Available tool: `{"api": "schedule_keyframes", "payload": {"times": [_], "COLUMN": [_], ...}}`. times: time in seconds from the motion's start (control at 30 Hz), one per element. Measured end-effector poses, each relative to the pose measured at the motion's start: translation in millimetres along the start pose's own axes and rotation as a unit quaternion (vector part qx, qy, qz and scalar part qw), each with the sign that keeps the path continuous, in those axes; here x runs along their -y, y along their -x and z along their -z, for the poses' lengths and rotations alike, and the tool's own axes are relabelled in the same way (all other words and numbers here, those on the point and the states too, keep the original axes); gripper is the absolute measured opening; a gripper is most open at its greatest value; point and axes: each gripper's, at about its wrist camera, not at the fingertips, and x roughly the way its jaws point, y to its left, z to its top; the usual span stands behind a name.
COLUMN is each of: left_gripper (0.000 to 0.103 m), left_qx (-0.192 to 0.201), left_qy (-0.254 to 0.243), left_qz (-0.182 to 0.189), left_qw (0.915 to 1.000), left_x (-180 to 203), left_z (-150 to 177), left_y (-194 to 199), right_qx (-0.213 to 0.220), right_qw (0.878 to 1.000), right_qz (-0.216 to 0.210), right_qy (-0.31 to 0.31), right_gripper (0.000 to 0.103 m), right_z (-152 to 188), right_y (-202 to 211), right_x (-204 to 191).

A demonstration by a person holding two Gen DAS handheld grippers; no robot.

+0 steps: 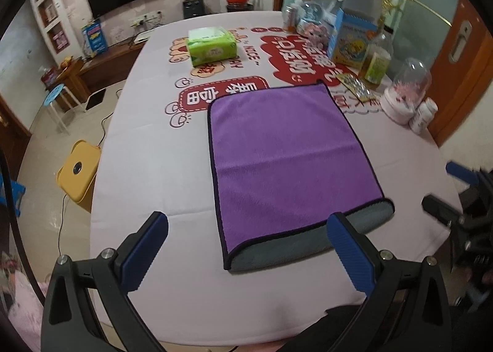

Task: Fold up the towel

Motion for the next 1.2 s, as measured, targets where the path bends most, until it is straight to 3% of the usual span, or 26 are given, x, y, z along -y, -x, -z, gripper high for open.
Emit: {"api": "schedule_keyframes", "payload": {"times": [0.3,0.77,0.97,1.2], "left_gripper": [0.102,0.093,0.078,0.047], "left_qx": [-0.071,-0.156,-0.178,-0.197], "left_qy": [-0.015,0.025,0.06,0.072], "left_qz": [0.024,0.044,0.082,0.109], "left_qw": [0.9971,0.9864,0.9787,0.9717], "left_x": [-6.1,-25.4,-34.6,-37.1], "left_z": [11.0,27.1,32.5,37.5], "left_y": [-45.3,-114.3,-132.5,-142.4], "right_qx": [-0.002,-0.084,-0.112,-0.124], "right_qw": [1.0,0.996,0.992,0.99], "right_qz": [-0.009,-0.028,-0.048,-0.062], "right_qy": [0.018,0.017,0.014,0.012], "right_gripper": [0.096,0.073,0.061,0.045], "right_z": [17.7,49.6,58.5,61.2], "right_y": [-26.6,-86.9,-104.2,-112.3], "right_x": [18.8,40.8,43.7,45.1]}}
